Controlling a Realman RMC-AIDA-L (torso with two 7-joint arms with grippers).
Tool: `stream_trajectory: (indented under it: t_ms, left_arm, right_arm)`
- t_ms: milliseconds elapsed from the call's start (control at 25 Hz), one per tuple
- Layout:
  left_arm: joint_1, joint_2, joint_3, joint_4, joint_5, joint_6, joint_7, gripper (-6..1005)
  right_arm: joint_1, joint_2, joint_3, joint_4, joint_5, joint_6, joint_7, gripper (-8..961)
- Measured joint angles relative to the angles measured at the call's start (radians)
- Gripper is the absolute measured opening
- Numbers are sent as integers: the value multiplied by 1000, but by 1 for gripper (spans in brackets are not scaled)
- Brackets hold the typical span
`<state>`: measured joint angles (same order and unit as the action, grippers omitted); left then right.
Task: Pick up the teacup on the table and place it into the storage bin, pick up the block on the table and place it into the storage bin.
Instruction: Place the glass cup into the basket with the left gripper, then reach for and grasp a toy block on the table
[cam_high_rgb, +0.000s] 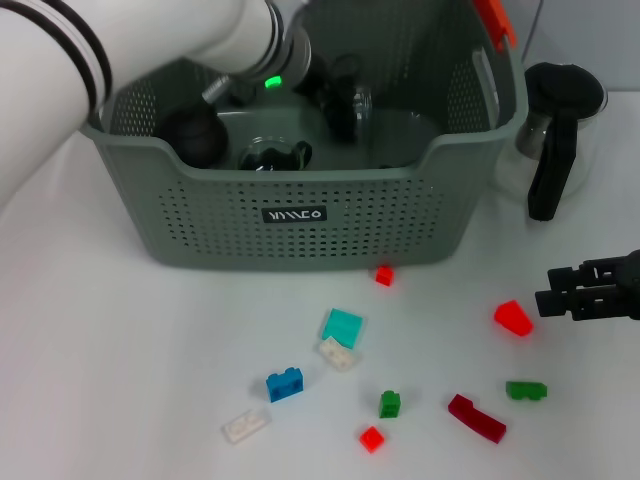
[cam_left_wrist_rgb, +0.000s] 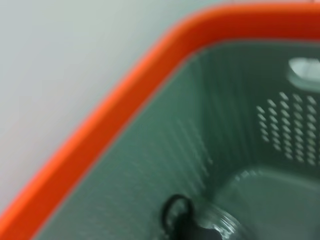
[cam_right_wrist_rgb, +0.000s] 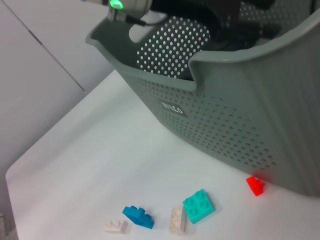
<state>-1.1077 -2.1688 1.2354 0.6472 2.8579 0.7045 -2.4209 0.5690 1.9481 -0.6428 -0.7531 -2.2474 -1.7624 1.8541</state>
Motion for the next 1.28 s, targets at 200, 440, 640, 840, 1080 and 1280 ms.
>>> stream_trajectory:
  t_ms: [200,440,640,840,1080,1280]
  left_arm:
    - [98,1,-66,346,-52,152,-70,538]
    - [169,11,-249,620,-409,442,34,685]
    - [258,45,-399,639,-955,911,278,703]
    - [342,26,-387,643,-1087,1155,373,702]
    - [495,1,-264,614,-998,1312,524,701]
    - [535,-2,-181,574,-861,1312,607,700]
  right_arm:
    - [1,-5,4,0,0,-3,-2,683]
    - [6,-9,5,0,0,-7,-11,683]
    - [9,-6,0,0,2,-9,-26,684]
    - [9,-4,0,0,2,-38,-48,684]
    - [4,-1,0,0,3,-63,-75,684]
    - [4,1,-2,0,2,-72,-83,685]
